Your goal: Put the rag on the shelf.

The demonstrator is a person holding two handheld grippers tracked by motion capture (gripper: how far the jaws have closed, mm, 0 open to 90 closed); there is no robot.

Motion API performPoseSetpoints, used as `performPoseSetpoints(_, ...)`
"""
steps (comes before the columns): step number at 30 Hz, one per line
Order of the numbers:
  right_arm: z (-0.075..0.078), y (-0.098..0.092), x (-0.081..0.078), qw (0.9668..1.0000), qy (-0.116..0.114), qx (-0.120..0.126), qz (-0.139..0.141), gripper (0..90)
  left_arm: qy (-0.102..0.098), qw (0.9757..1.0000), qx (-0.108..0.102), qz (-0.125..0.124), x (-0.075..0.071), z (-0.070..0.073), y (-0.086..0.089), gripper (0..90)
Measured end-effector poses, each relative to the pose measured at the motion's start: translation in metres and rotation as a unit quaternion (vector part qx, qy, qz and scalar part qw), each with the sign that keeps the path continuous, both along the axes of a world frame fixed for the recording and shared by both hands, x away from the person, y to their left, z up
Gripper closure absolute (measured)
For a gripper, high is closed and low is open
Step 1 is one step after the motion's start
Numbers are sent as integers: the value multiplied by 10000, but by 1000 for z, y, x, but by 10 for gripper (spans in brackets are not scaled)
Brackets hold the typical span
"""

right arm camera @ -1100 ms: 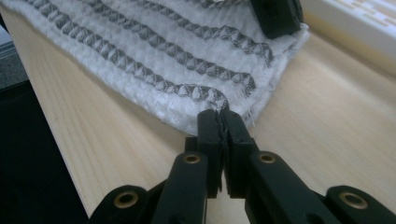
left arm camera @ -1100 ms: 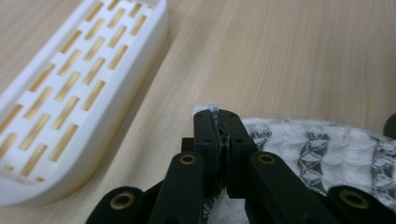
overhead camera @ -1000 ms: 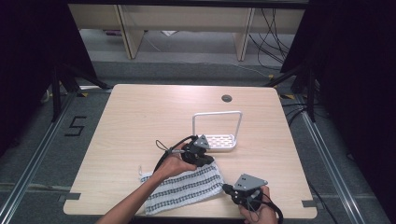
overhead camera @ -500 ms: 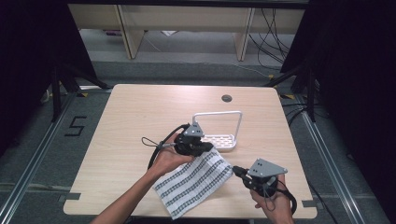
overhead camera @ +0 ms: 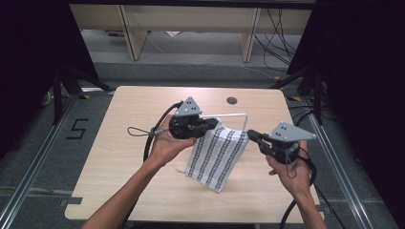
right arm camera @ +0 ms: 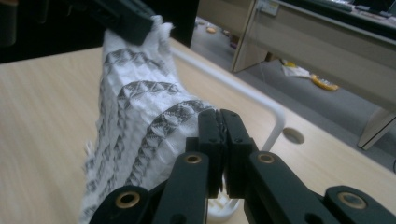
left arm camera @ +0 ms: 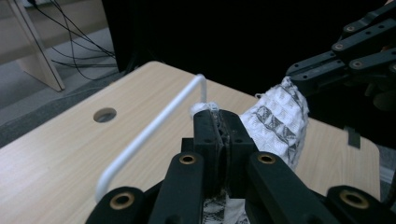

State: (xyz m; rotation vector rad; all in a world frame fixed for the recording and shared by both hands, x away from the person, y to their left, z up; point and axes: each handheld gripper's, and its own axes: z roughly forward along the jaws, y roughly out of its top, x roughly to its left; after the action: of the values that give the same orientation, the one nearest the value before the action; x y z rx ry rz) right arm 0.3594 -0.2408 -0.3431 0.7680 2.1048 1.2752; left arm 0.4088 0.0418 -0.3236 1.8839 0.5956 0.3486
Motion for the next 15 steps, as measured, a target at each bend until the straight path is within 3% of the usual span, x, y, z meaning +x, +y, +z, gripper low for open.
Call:
performPoseSetpoints(5, 25, 0, 19, 9997, -229, -59, -111, 889, -75, 9997, -154, 151, 3, 15, -3, 861)
performPoseSetpoints(9, 41, 1, 31, 9994, -268, -136, -155, 889, -163, 9989, -278, 353, 8, 24, -4, 860)
performPoseSetpoints(15, 53, 3, 55, 9996, -124, -159, -222, 890, -91, 9980, -212, 591, 24, 30, -6, 860)
